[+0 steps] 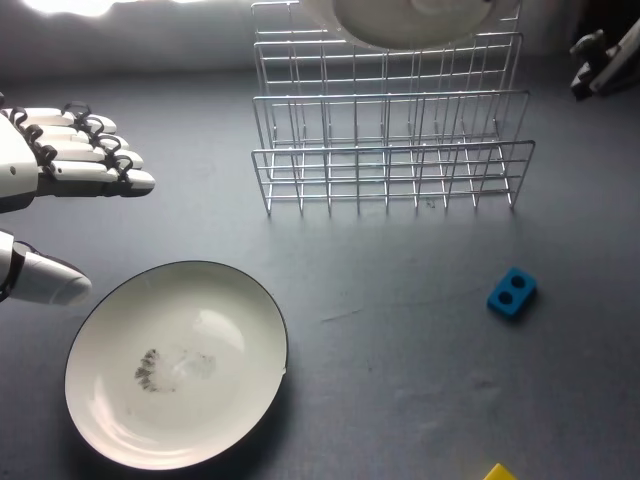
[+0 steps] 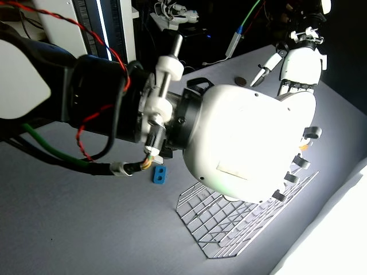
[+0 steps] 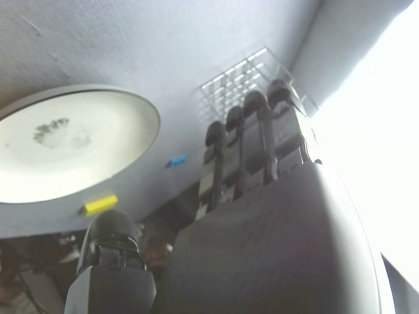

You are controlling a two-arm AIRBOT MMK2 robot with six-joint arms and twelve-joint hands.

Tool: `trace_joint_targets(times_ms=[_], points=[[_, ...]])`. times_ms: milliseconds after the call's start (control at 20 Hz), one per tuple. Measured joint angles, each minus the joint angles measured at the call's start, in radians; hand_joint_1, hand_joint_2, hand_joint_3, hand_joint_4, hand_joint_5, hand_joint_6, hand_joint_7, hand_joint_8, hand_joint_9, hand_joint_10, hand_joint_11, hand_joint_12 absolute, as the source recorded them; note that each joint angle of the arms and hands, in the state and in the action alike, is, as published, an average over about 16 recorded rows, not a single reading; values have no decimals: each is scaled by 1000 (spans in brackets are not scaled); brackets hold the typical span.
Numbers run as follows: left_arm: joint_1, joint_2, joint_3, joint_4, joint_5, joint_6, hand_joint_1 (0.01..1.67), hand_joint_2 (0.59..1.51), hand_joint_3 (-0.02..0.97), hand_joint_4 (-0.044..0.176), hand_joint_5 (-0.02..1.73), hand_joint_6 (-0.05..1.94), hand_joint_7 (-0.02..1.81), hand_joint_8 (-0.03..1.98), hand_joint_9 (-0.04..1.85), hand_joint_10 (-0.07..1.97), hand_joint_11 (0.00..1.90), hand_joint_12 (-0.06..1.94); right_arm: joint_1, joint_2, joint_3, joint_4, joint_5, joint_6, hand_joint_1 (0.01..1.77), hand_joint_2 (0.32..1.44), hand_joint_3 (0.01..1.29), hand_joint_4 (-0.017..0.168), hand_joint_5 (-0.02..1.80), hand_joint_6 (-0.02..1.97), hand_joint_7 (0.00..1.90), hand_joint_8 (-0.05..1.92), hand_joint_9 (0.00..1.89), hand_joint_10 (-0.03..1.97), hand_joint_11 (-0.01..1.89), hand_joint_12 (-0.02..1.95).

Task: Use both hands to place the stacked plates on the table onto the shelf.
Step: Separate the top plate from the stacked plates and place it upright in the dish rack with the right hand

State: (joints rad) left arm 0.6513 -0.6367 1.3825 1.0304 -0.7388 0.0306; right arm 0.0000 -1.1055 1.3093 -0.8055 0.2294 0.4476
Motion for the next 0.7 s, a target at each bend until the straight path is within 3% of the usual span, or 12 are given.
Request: trace_joint_targets(times_ms=[450, 700], points=[[2, -3, 1, 1, -10, 0, 23, 1134, 16, 8, 138, 11, 136, 5, 107, 7, 20, 108, 4, -51, 89, -292, 42, 264, 1326, 995, 16, -2, 879, 1075, 966, 943, 1017, 965, 869, 1251], [6, -3, 4, 3, -29, 0, 23, 1135, 15, 8, 132, 12, 130, 5, 102, 8, 21, 100, -11, -83, 140, -377, 53, 386, 1323, 995, 16, -3, 870, 1081, 964, 942, 1013, 999, 868, 1254]])
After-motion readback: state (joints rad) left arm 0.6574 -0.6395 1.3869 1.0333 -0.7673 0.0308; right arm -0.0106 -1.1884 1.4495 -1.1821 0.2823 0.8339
